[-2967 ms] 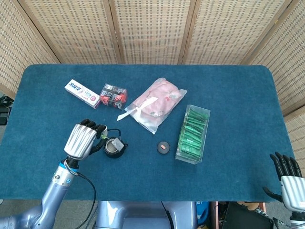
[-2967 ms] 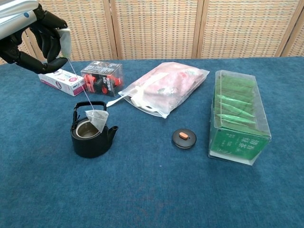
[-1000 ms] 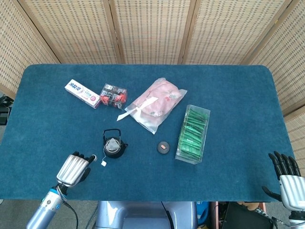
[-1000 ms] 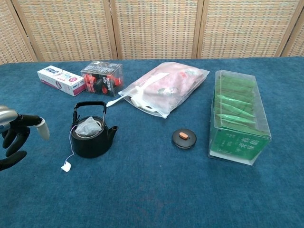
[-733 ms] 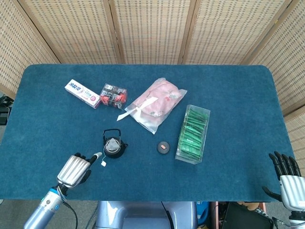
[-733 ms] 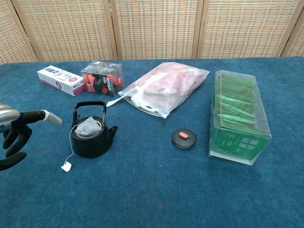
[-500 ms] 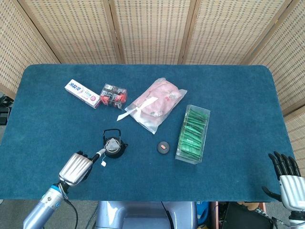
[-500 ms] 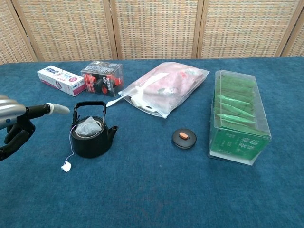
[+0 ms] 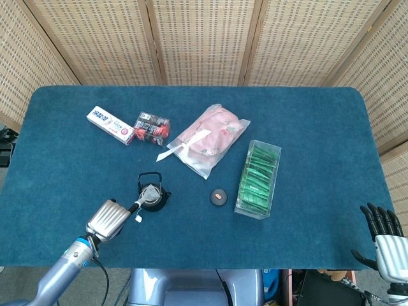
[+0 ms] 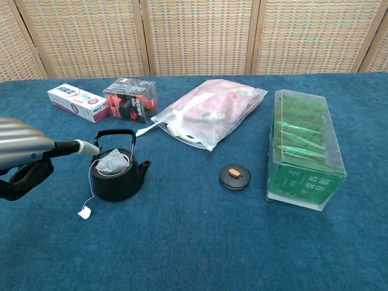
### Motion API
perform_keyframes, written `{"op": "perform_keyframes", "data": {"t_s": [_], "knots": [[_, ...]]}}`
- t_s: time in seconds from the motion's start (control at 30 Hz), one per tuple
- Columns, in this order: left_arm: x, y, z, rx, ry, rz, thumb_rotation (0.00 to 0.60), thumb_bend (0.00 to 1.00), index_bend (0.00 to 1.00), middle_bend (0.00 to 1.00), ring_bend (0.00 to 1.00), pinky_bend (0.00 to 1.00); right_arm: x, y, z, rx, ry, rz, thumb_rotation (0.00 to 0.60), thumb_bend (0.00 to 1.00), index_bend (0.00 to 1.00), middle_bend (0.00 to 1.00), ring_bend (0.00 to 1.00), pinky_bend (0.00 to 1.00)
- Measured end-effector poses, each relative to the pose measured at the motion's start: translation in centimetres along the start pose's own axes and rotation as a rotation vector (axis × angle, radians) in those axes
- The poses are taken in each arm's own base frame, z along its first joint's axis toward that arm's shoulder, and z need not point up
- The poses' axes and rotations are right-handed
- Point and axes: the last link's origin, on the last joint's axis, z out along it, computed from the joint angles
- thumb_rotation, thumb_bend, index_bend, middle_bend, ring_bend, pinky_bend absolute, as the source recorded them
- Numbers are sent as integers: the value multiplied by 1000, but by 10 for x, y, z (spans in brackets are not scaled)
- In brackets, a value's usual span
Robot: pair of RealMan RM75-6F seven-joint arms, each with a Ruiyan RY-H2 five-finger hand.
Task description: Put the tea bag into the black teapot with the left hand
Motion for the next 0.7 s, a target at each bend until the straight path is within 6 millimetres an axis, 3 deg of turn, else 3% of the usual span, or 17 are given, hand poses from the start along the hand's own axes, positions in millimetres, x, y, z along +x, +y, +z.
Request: {"op": "perform_keyframes", "data": {"t_s": [0.7], "knots": [[9, 4, 32, 29, -129, 10, 600, 1000, 0, 746, 634, 452, -1, 0, 1, -4, -5, -1, 600, 71, 92, 134, 0, 83]]}}
